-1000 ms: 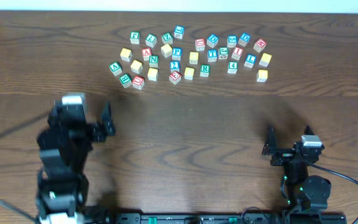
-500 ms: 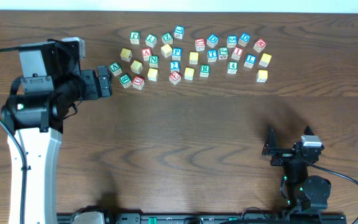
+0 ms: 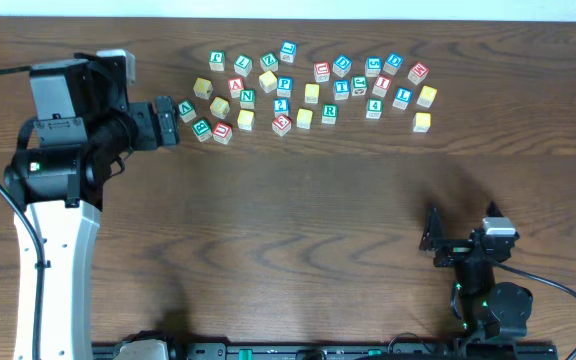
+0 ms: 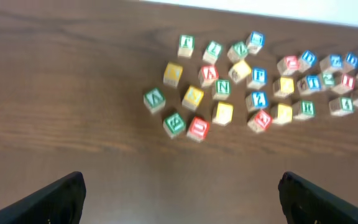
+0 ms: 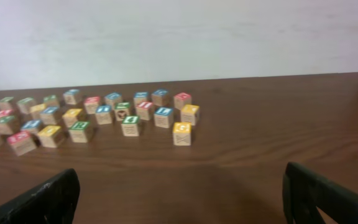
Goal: Spell out CORL
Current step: 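Raise the left arm and move its gripper over the block cluster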
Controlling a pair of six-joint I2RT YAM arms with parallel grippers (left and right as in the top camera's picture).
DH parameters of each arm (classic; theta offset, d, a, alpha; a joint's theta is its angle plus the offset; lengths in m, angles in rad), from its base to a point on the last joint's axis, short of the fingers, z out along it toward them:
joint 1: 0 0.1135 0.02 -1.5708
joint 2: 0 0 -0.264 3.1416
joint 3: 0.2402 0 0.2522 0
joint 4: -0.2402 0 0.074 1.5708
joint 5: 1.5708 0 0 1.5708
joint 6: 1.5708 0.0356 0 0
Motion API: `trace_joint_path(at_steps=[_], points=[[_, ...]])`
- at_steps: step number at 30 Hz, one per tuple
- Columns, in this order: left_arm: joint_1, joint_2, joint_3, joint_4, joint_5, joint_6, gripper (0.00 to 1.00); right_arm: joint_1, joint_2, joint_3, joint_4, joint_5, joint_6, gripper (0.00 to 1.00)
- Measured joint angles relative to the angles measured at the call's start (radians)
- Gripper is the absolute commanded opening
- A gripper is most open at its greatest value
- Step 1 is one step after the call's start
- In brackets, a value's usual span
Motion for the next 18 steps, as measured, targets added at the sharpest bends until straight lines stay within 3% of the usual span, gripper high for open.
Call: trace_joint_path(at_steps=[8, 13, 18], points=[[0.0, 0.0, 0.0, 0.174, -0.048, -0.003, 0.97, 0.0, 0.074, 0.003, 0.005, -0.091, 0.011, 0.99], [0.0, 0.0, 0.001, 0.257, -0.057, -0.027, 0.98, 0.0, 0.27, 0.077, -0.001, -0.128, 0.016, 0.99], [0.0, 0.001, 0.002, 0.255, -0.058, -0.052, 0.98, 0.0, 0.547, 0.317, 0.013, -0.141, 0.016, 0.99]])
